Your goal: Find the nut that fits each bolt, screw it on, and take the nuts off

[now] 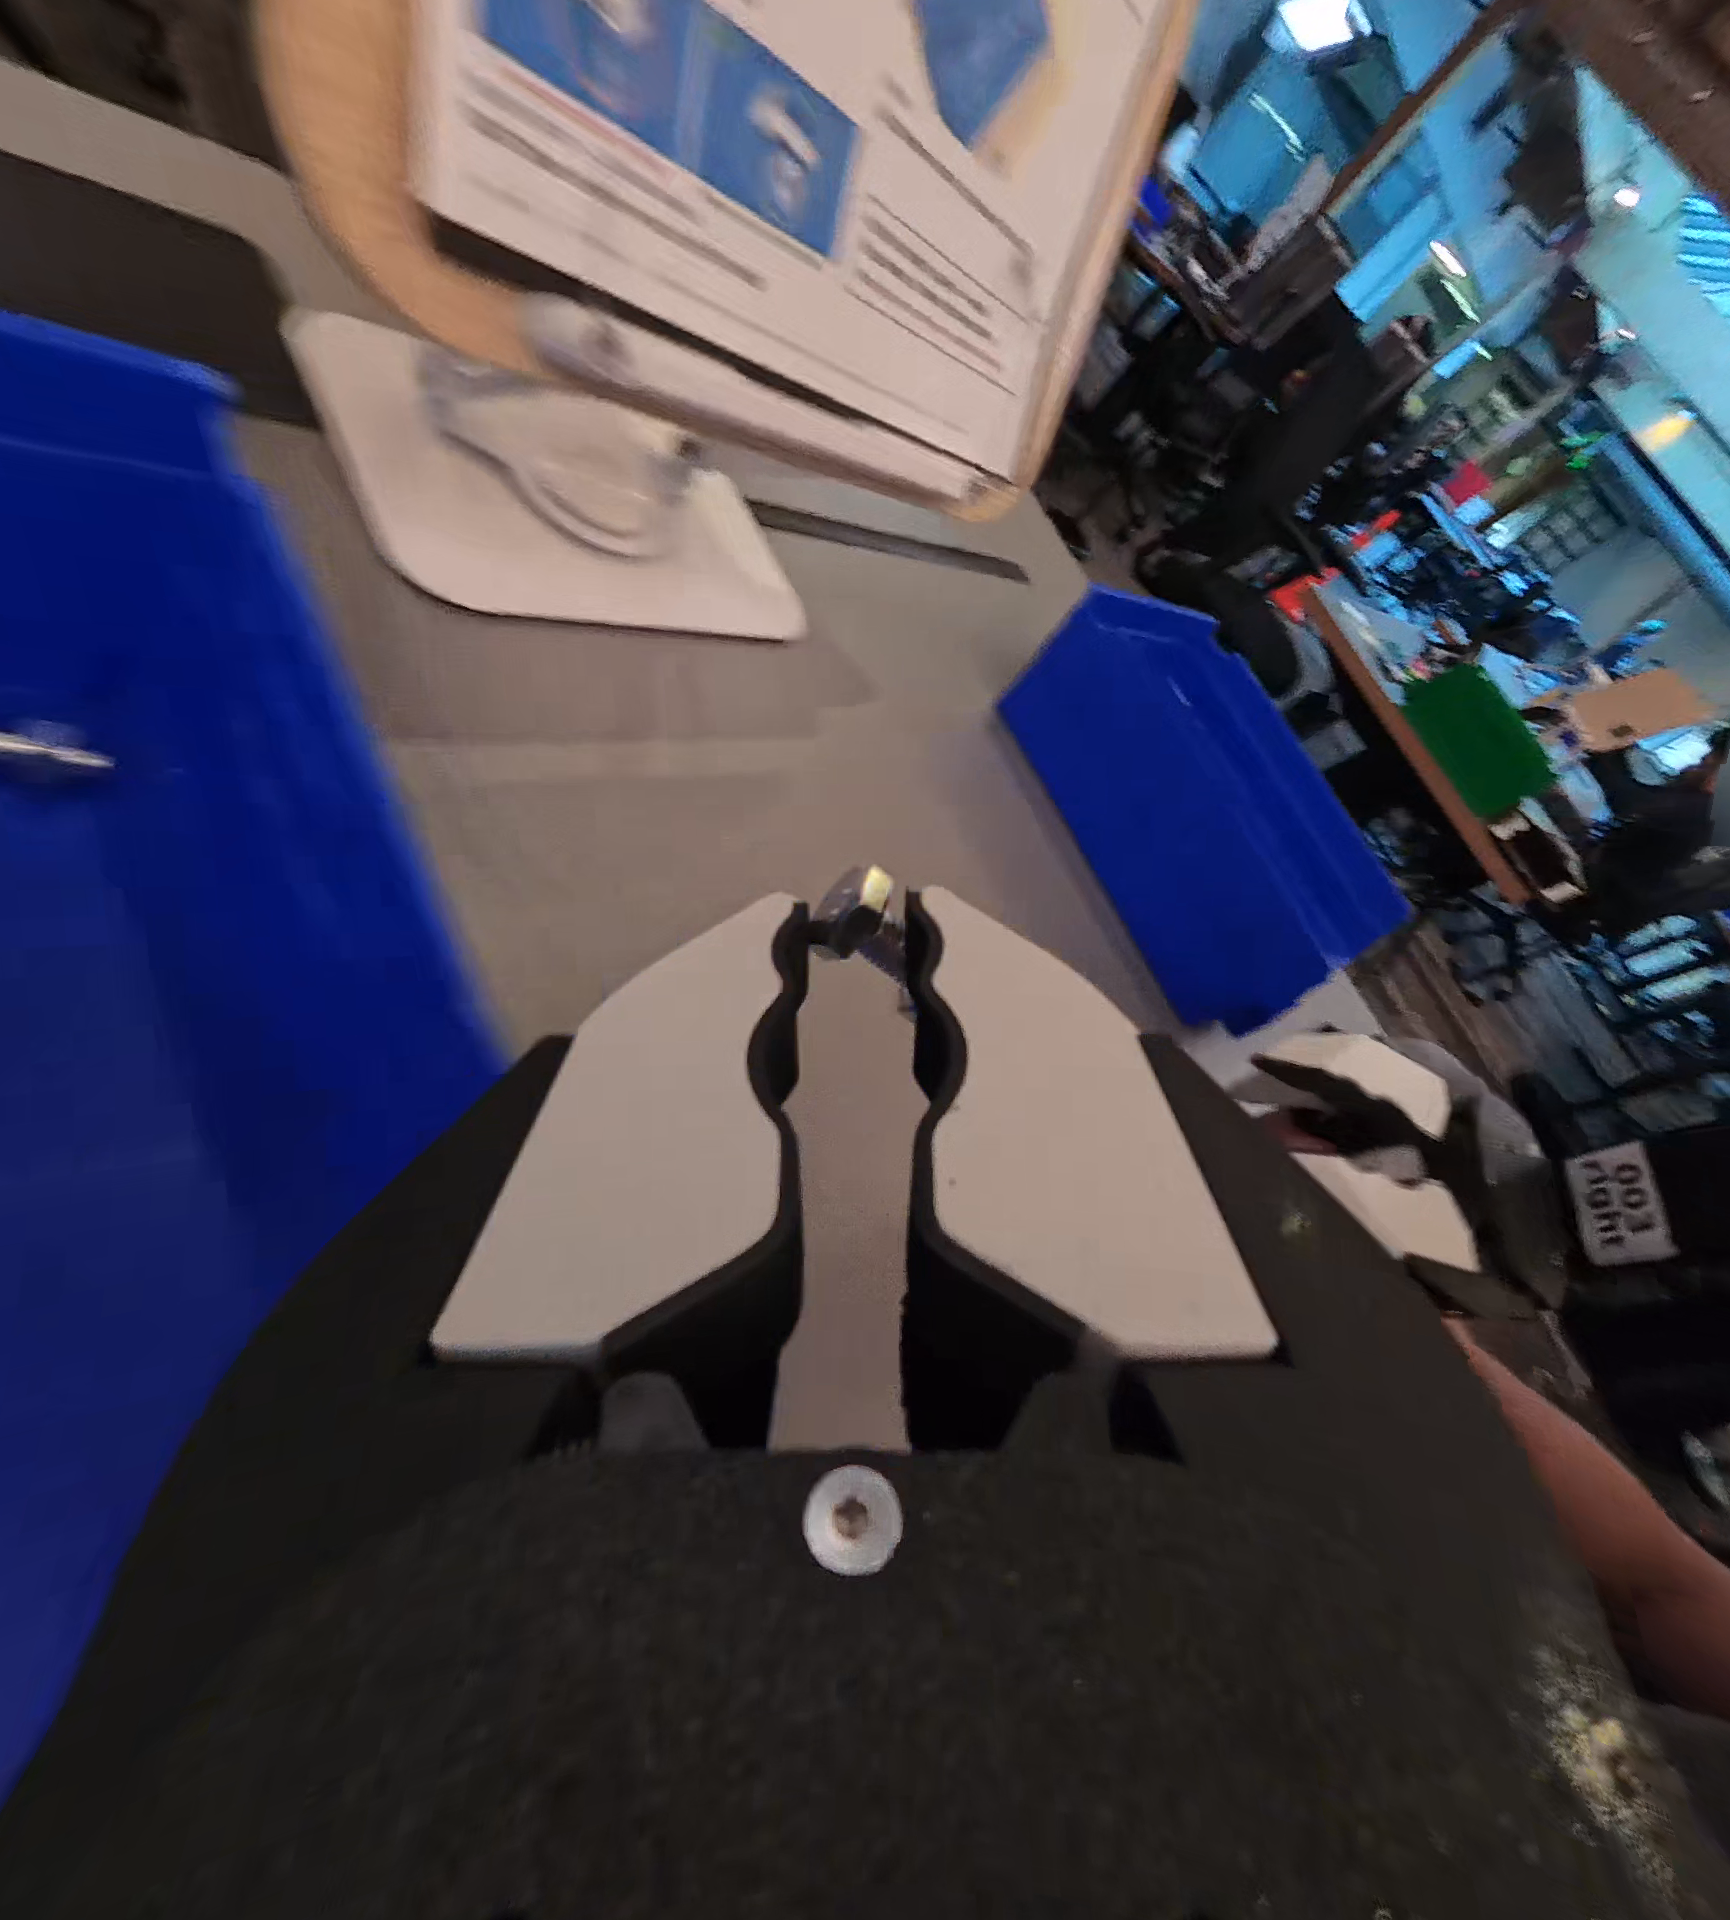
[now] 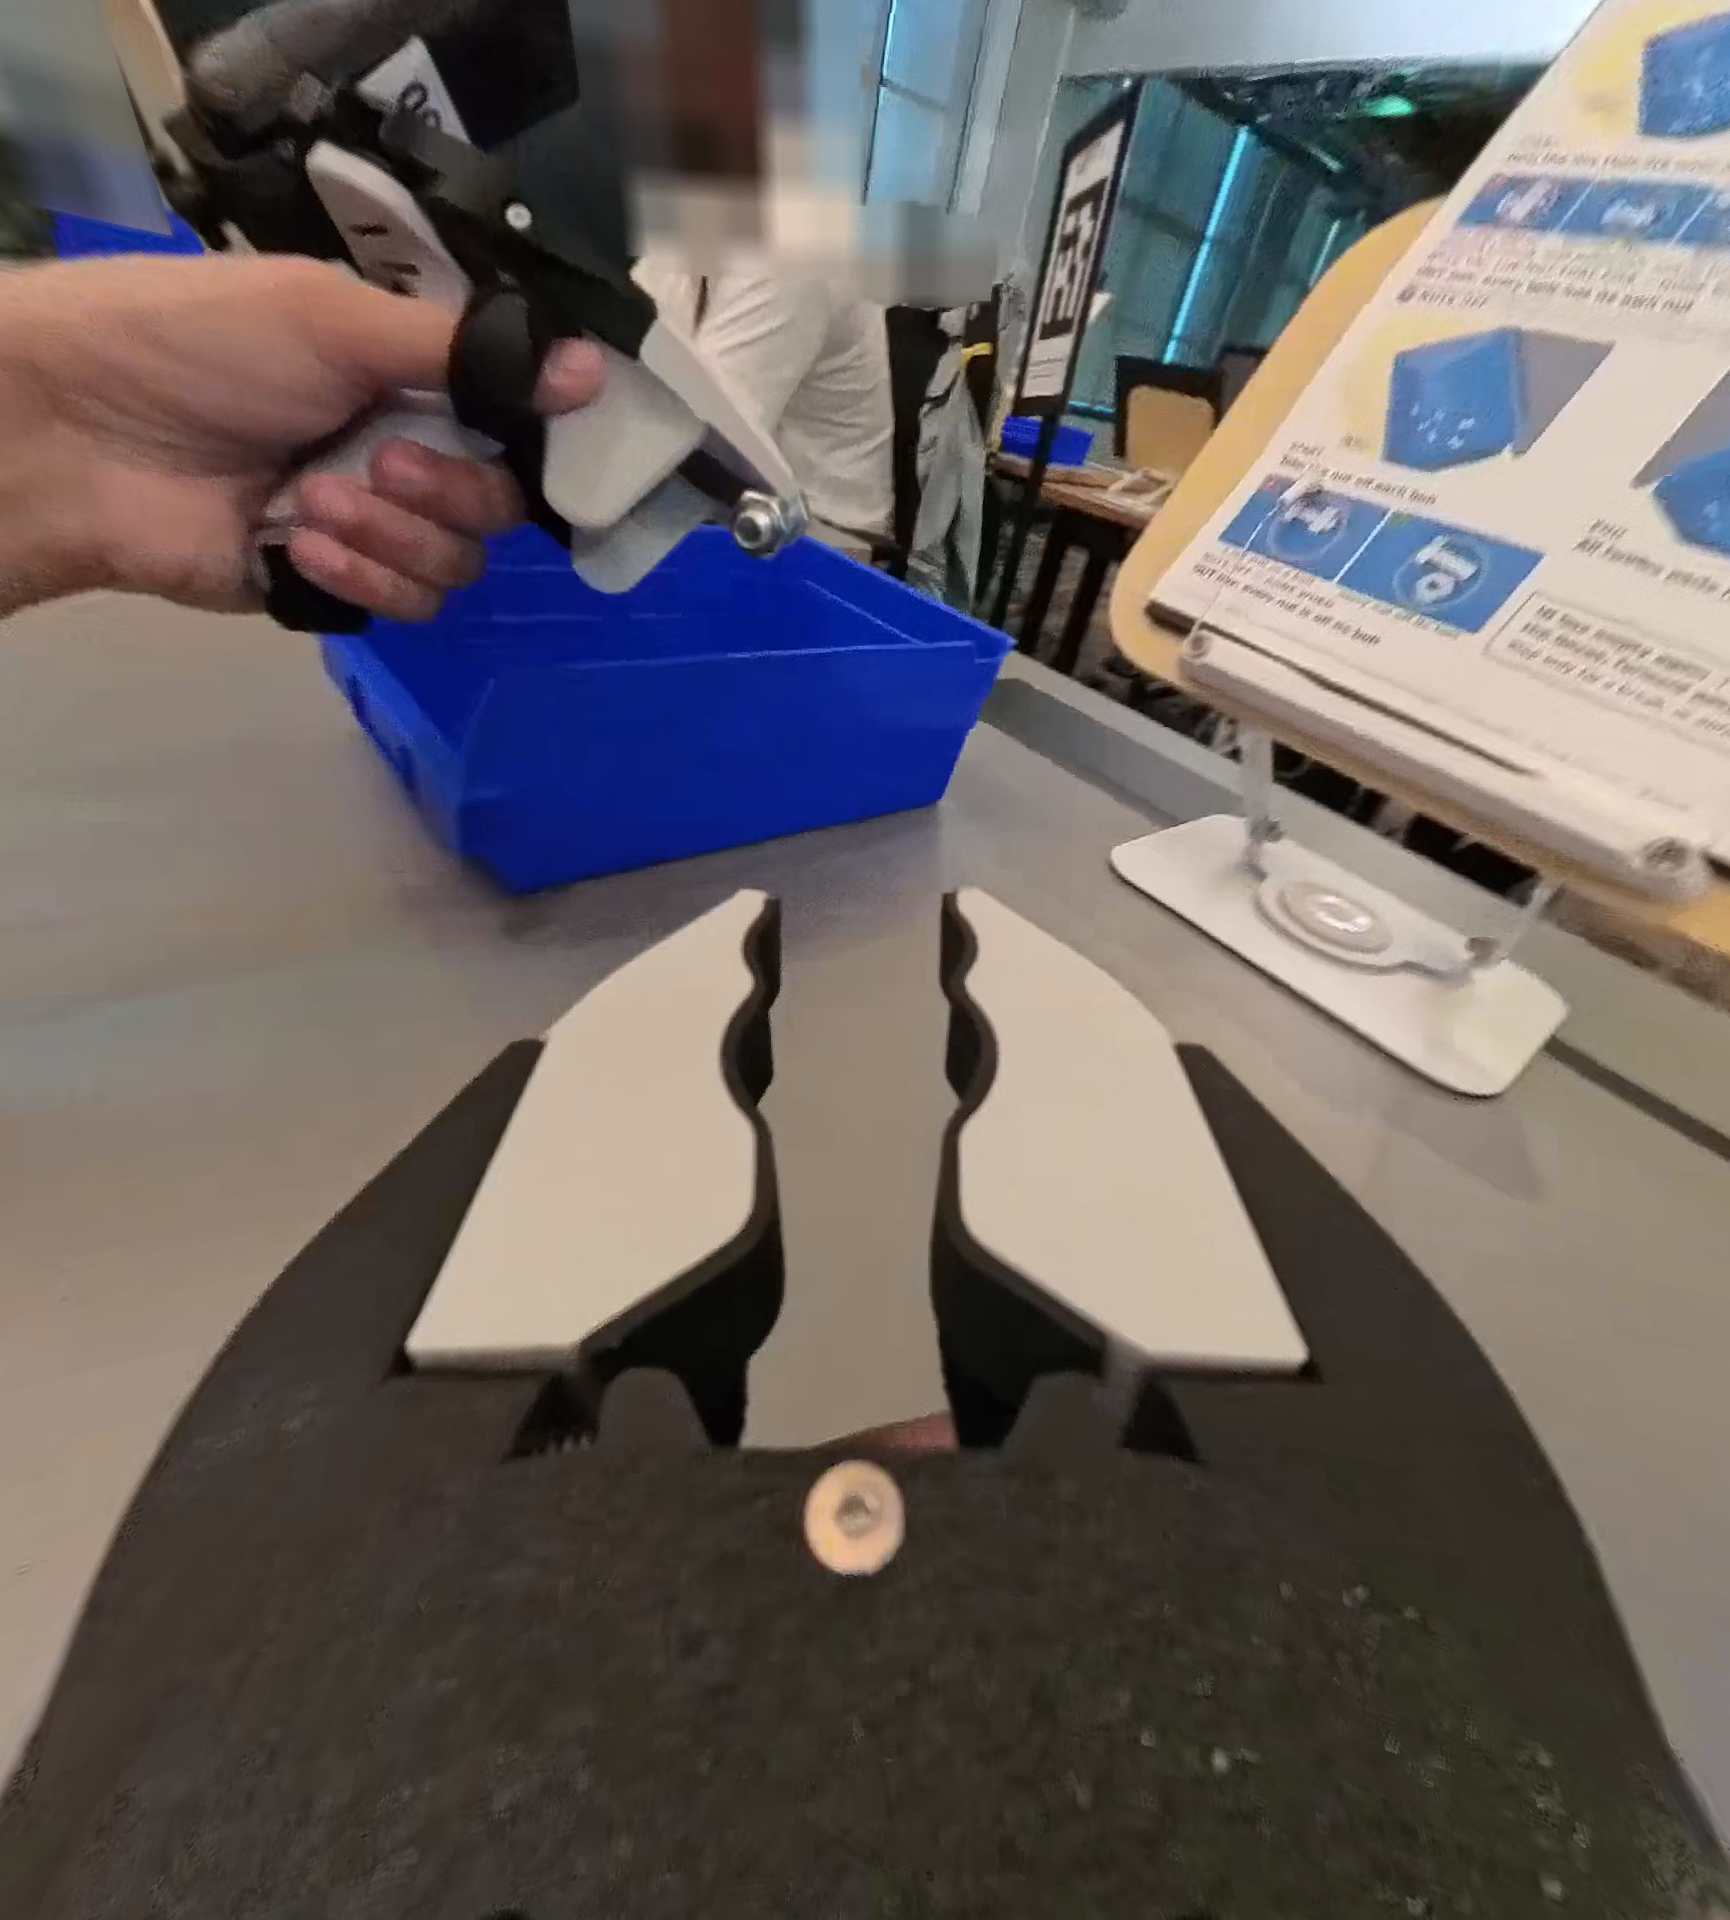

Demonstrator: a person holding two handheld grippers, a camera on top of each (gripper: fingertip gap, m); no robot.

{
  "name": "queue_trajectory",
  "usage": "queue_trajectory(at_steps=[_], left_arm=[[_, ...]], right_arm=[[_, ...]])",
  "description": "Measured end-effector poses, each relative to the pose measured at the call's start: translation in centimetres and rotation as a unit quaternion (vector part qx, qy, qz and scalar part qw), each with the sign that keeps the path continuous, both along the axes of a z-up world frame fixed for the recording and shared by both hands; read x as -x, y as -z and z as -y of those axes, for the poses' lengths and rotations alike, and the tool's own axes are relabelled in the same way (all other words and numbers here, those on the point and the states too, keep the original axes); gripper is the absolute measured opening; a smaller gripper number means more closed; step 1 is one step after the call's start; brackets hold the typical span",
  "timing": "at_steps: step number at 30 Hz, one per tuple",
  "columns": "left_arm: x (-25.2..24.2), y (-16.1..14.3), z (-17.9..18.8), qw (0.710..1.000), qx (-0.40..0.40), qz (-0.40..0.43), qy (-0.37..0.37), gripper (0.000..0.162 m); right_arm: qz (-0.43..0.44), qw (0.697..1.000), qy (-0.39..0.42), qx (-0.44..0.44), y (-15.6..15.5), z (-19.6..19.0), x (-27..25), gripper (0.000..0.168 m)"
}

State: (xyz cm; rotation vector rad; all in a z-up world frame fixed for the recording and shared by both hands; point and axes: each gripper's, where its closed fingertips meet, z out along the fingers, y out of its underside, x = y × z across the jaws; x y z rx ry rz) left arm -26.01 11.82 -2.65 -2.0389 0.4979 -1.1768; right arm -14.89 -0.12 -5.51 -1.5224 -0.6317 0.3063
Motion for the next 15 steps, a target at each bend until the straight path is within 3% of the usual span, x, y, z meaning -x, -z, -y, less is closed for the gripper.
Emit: queue_trajectory(at_steps=[3,6,15], left_arm=[[-6.0,1.8,3.9,0.998,0.029,0.006,0.06,0.017],[-10.3,3.7,6.7,0.993,0.056,0.017,0.103,0.017],[-13.3,7.0,8.5,0.986,0.1,0.02,0.134,0.017]], right_arm=[[0.117,0.989,0.071,-0.057,0.3,-1.1,0.5,0.036],[0.216,0.959,0.132,-0.128,0.7,-1.1,-0.1,0.033],[0.234,0.957,0.146,-0.084,3.5,-1.9,-2.0,0.027]])
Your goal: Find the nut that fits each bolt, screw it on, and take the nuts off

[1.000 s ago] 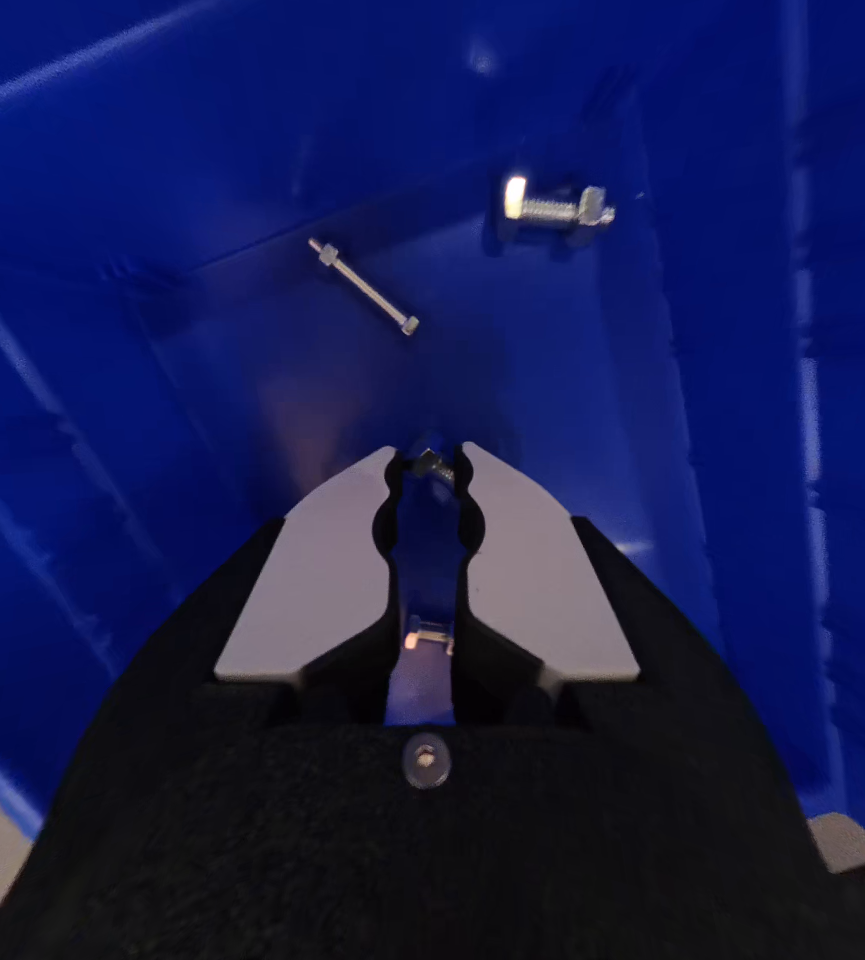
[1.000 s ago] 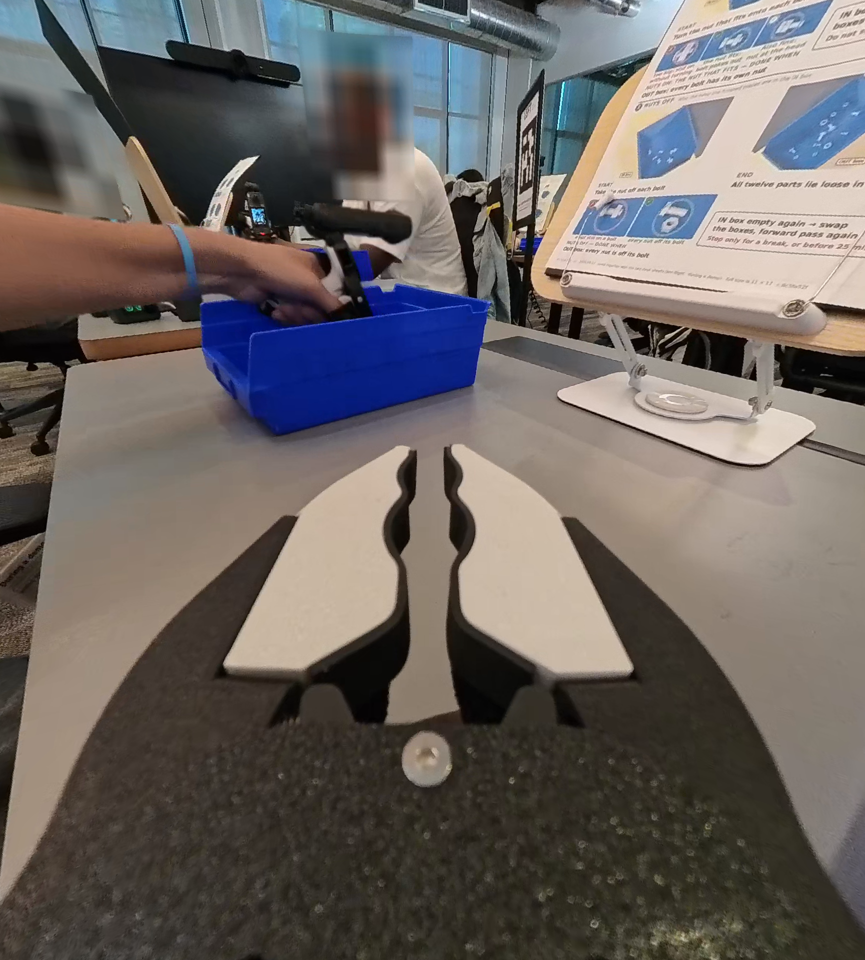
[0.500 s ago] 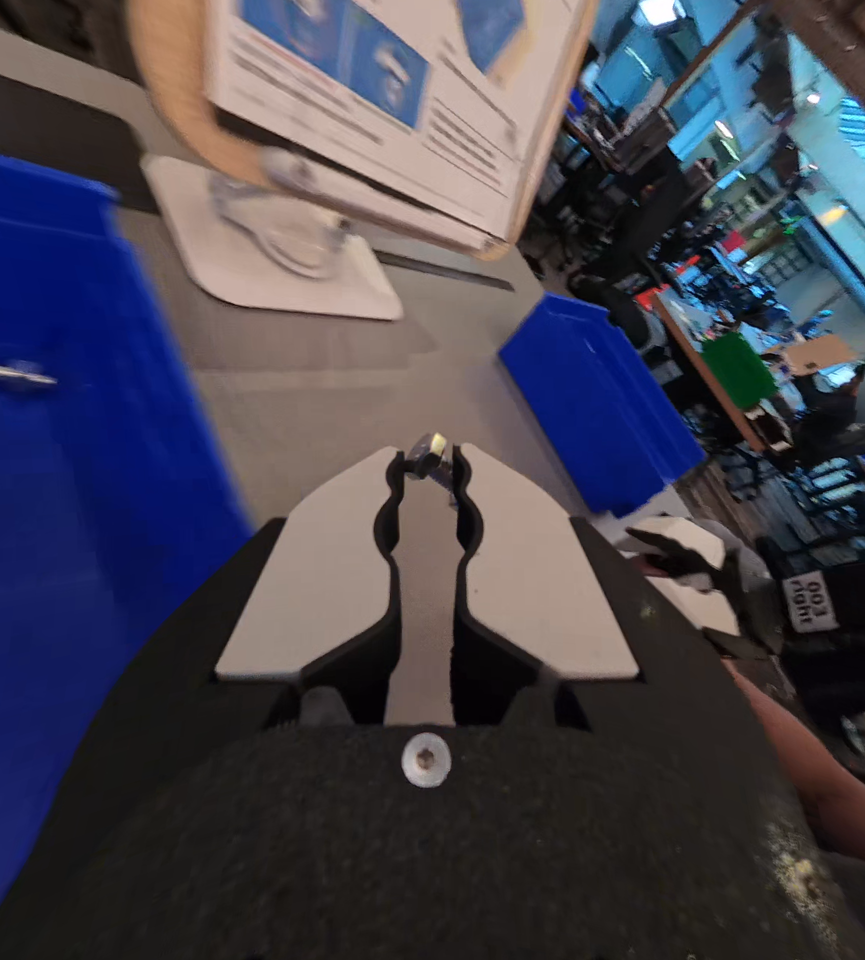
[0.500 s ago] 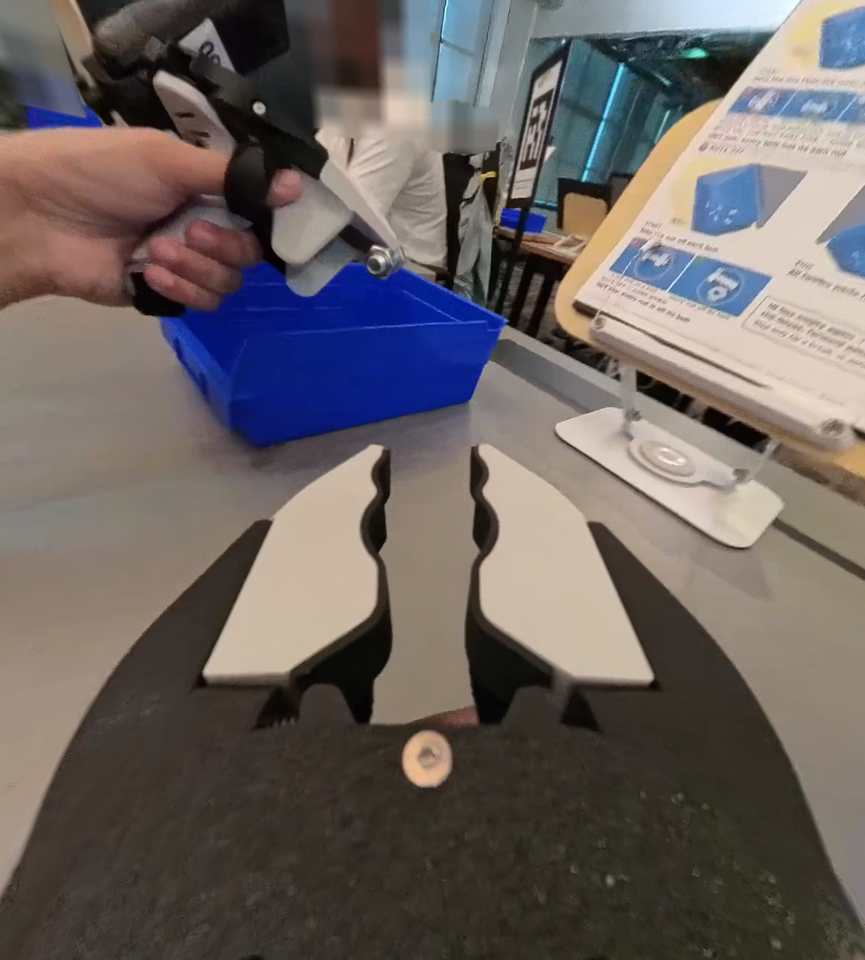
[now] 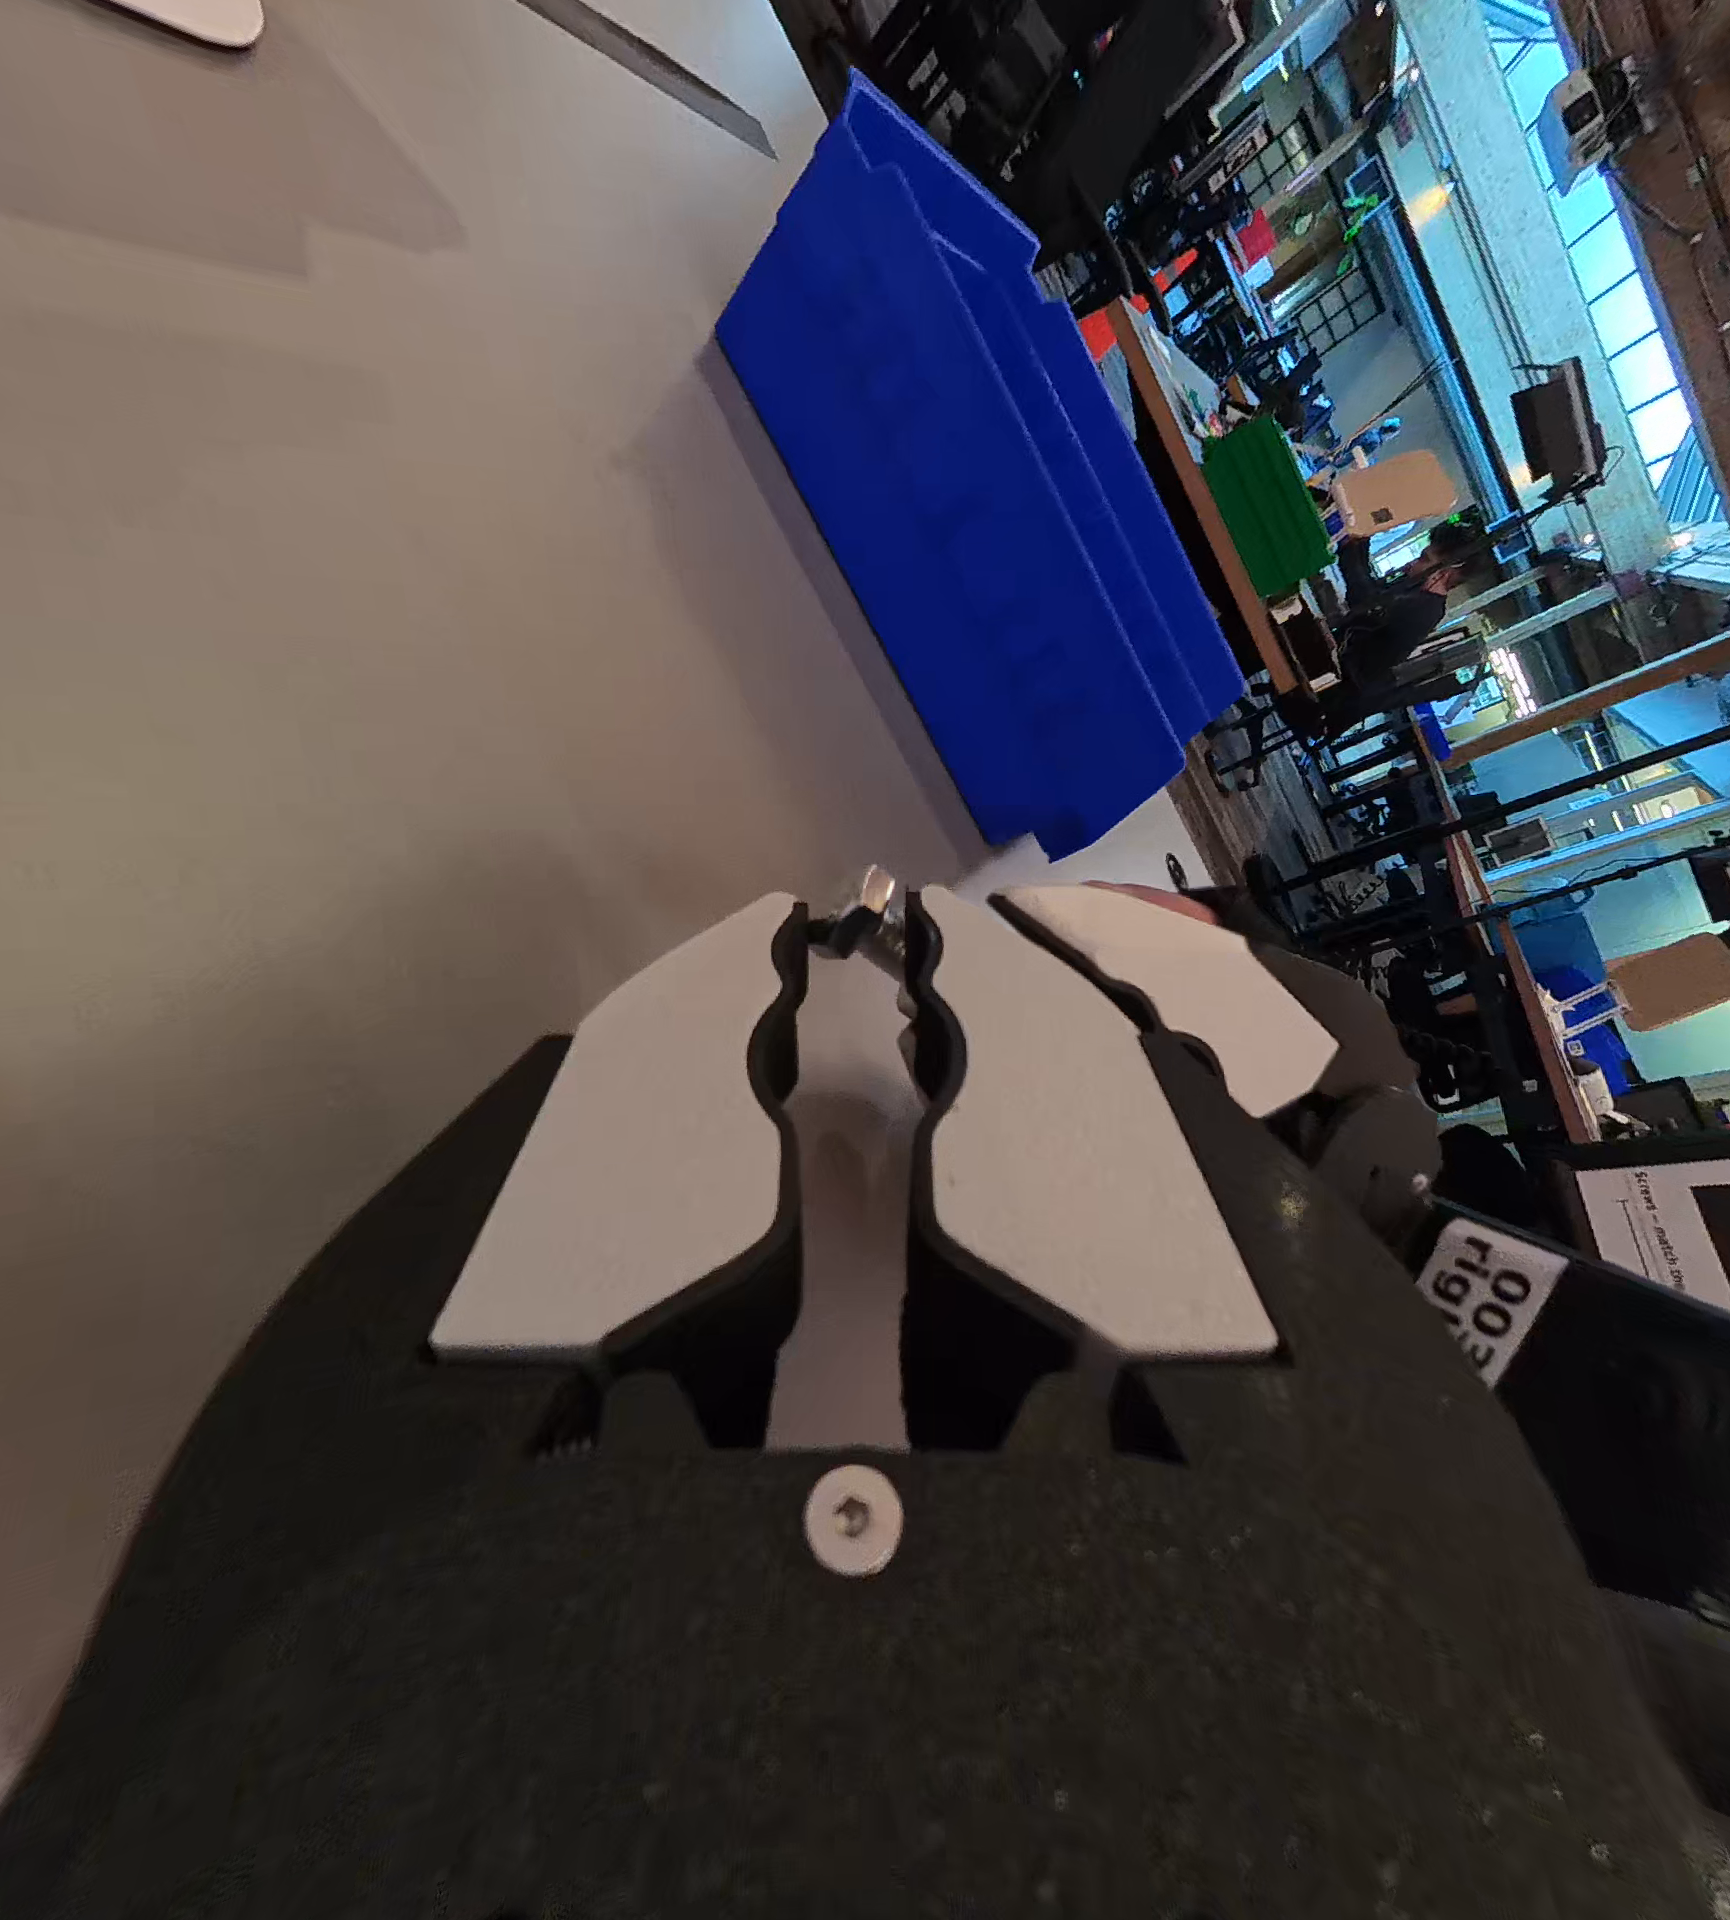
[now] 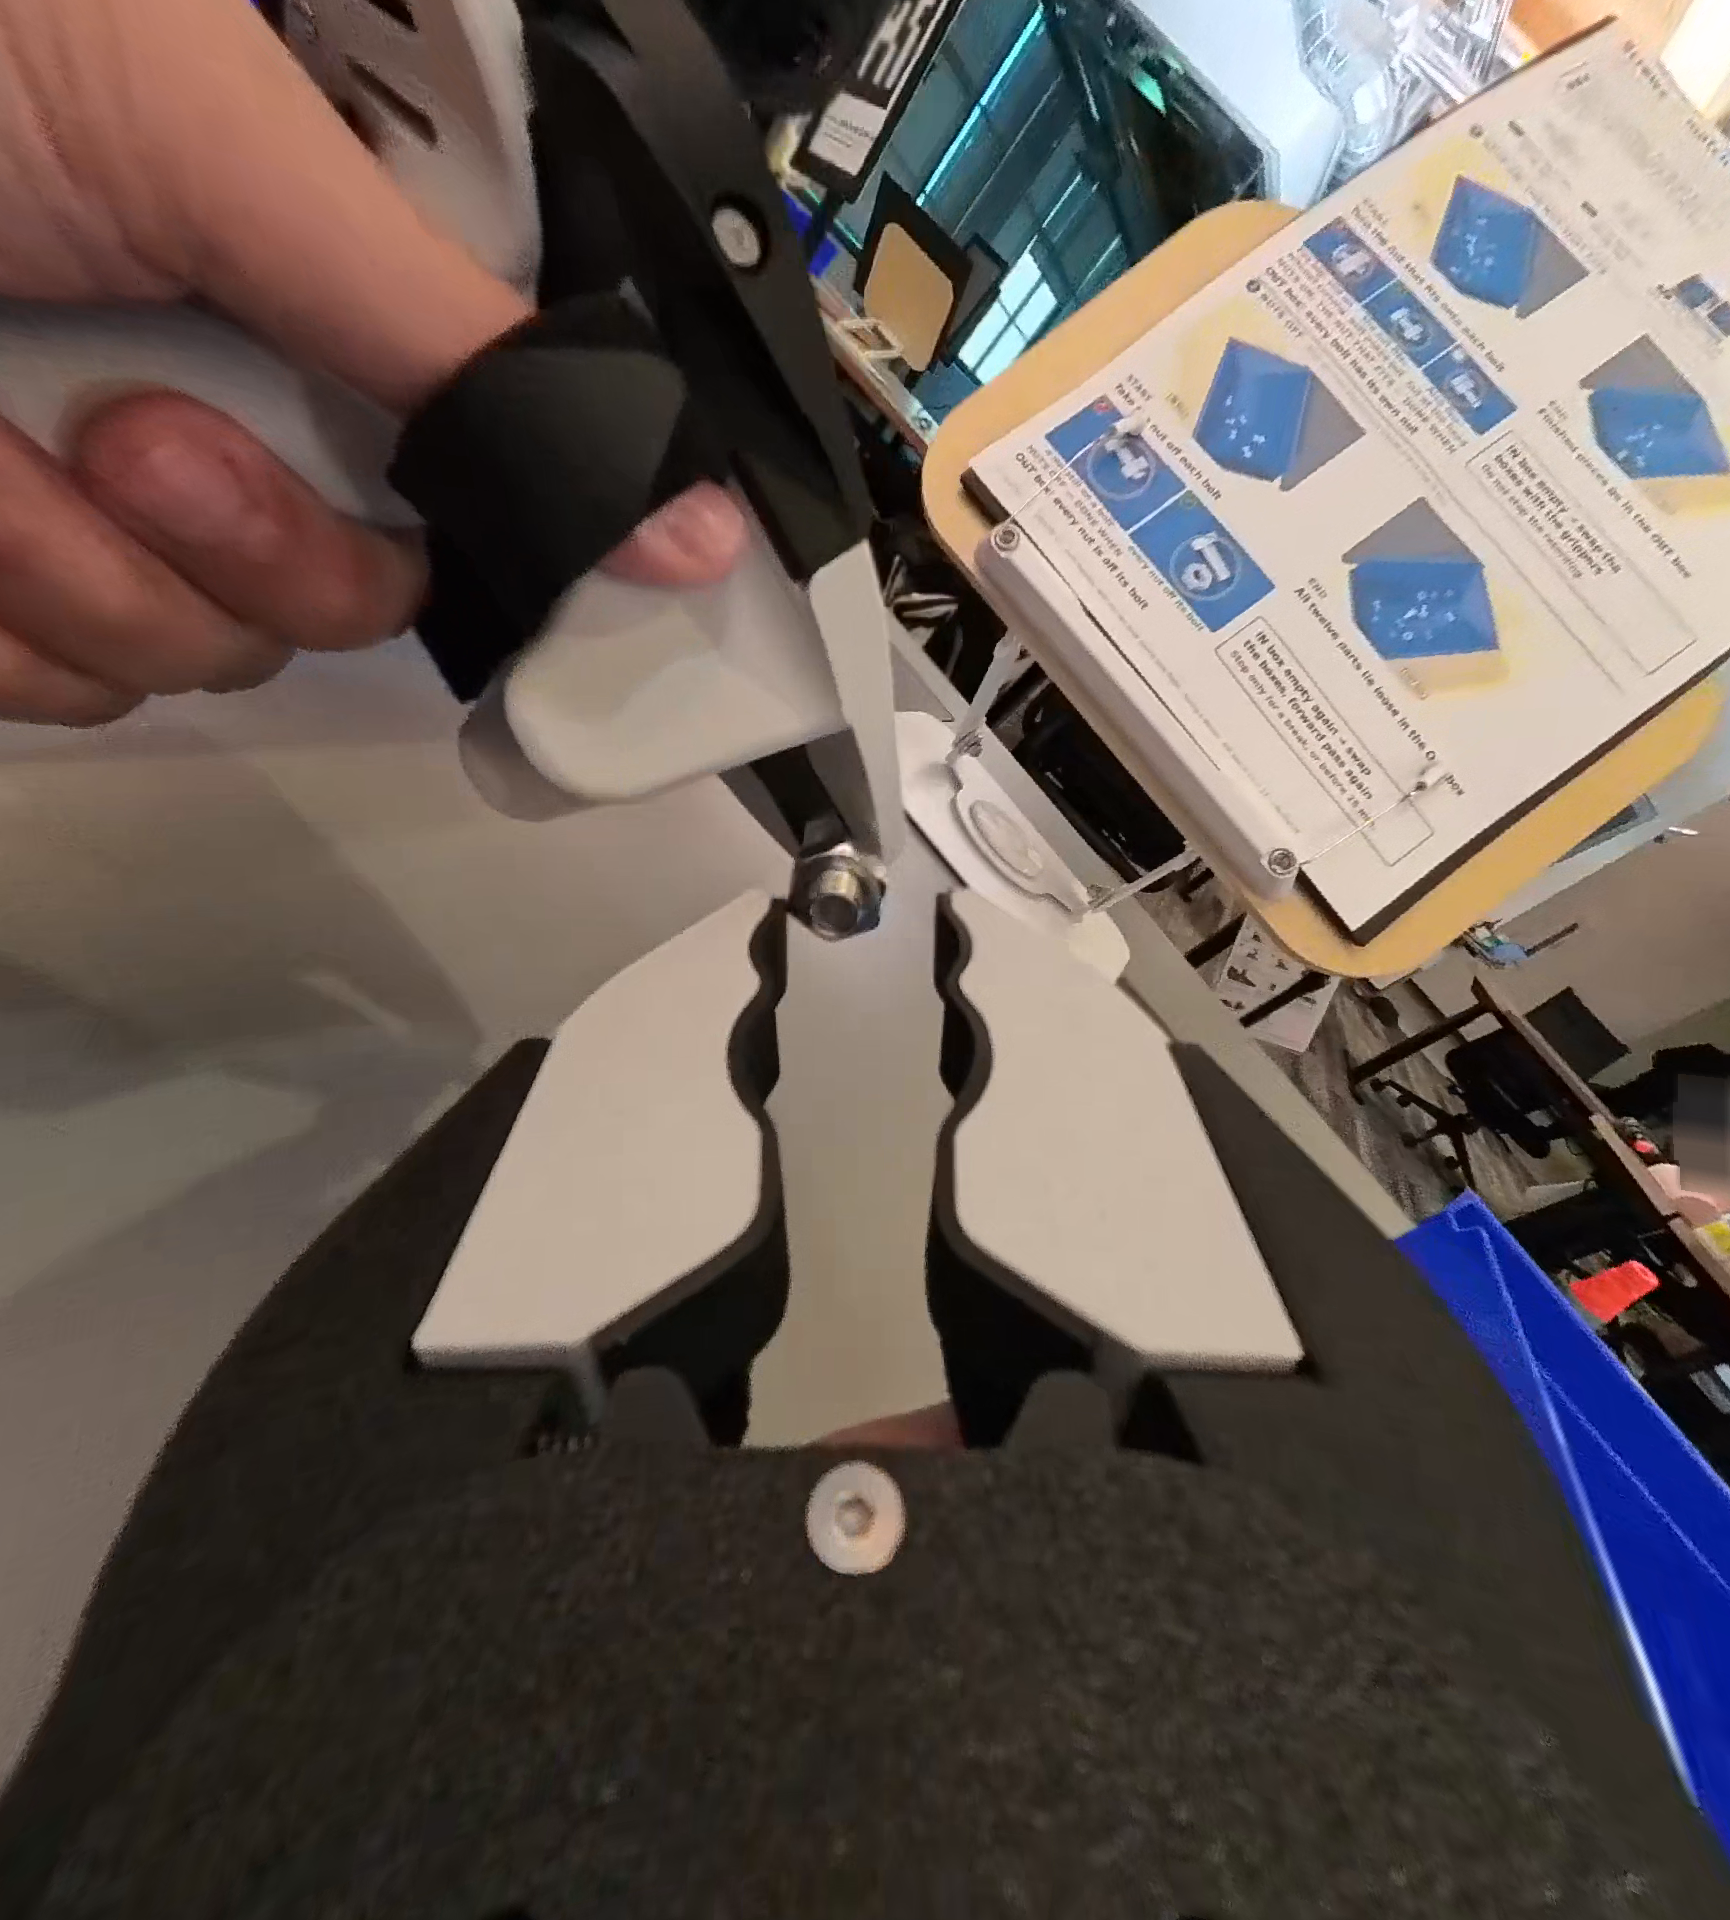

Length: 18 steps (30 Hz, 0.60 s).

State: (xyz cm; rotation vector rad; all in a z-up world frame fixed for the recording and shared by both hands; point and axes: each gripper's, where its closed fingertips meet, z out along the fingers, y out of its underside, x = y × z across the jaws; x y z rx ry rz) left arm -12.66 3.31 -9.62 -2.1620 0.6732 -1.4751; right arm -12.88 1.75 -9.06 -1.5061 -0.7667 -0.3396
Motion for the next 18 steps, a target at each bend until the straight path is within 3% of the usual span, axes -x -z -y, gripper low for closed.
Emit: queue_trajectory(at_steps=[10,13,15,18], left_arm=[[0.4,0.1,0.8,0.999,0.011,0.038,0.026,0.017],[1.7,-2.2,1.8,0.992,-0.021,0.097,0.075,0.033],[3.1,-2.8,2.3,0.986,-0.061,0.114,0.103,0.039],[4.5,-2.9,3.7,0.971,-0.135,0.136,0.139,0.048]], right_arm=[[-0.037,0.998,-0.045,0.034,0.6,0.4,0.8,0.018],[-0.11,0.985,-0.104,0.08,0.4,1.3,0.9,0.018],[-0.186,0.959,-0.176,0.121,0.2,2.4,1.3,0.018],[-0.322,0.881,-0.283,0.2,-0.6,4.0,1.7,0.018]])
